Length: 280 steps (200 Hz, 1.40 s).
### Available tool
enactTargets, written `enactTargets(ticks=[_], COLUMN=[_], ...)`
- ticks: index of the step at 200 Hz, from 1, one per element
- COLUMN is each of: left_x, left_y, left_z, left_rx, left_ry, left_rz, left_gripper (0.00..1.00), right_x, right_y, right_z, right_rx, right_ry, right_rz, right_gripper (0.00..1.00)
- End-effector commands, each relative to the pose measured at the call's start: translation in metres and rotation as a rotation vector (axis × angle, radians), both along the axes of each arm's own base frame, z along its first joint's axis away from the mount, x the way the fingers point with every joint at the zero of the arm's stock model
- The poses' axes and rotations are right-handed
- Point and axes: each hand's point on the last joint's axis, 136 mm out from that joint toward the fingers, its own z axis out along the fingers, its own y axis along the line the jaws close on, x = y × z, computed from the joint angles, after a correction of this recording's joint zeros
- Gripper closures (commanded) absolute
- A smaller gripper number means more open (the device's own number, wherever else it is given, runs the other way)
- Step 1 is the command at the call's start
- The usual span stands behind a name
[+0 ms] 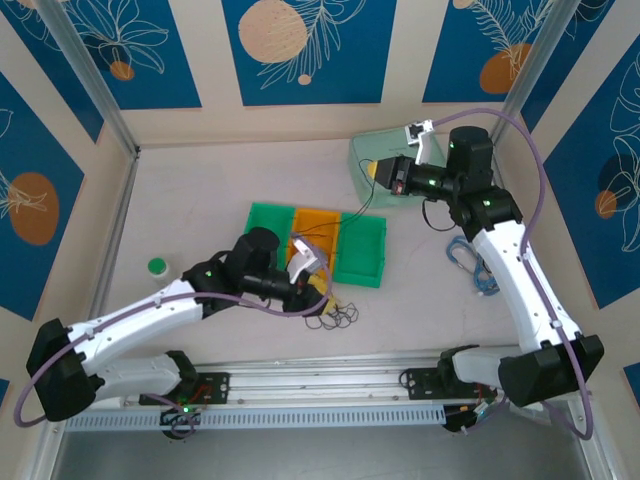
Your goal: Untangle the cables
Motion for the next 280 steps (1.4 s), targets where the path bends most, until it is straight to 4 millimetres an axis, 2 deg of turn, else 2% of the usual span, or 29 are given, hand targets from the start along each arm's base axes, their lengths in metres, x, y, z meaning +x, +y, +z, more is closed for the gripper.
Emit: enactTargets(ticks=[1, 36, 64, 103, 143, 161, 188, 209, 257, 280], left_x=[-0.023, -0.037, -0.036, -0.012, 0.012, 0.028, 0.055, 0.068, 0.079, 0.081], left_y=[0.004, 0.038, 0.069, 0.097, 0.096, 0.097, 0.104, 0.109, 0.106, 0.105], left_z=[0.075, 0.114, 0.123, 0.106, 0.085, 0.072, 0.052, 0.04, 0.024, 0.019], left_rx=[-0.204, -0.243, -0.2, -0.06, 0.021, 0.079, 0.16, 0.2, 0.212, 0.208], left_ry=[-0.078, -0.188, -0.257, -0.297, -0.294, -0.296, -0.291, -0.283, -0.246, -0.226], left_rz=[-0.096, -0.046, 0.067, 0.275, 0.363, 0.426, 0.557, 0.62, 0.632, 0.631], left_gripper=[0.6, 0.69, 0.78, 0.79, 0.79, 0.79, 0.78, 0.78, 0.78, 0.78], right_x=[0.017, 0.036, 0.051, 0.056, 0.047, 0.038, 0.015, -0.003, -0.028, -0.032], right_y=[-0.01, -0.022, -0.04, -0.049, -0.044, -0.037, -0.024, -0.016, -0.009, -0.008], right_z=[-0.017, -0.045, -0.065, -0.074, -0.074, -0.067, -0.052, -0.035, 0.007, 0.014], right_rx=[-0.009, -0.065, -0.096, -0.098, -0.097, -0.104, -0.126, -0.153, -0.168, -0.172], right_ry=[0.026, 0.062, 0.094, 0.111, 0.117, 0.097, 0.039, -0.028, -0.16, -0.174], right_rz=[-0.034, -0.095, -0.162, -0.185, -0.162, -0.137, -0.092, -0.073, -0.062, -0.059], right_gripper=[1.0, 1.0, 1.0, 1.0, 1.0, 1.0, 1.0, 1.0, 1.0, 1.0])
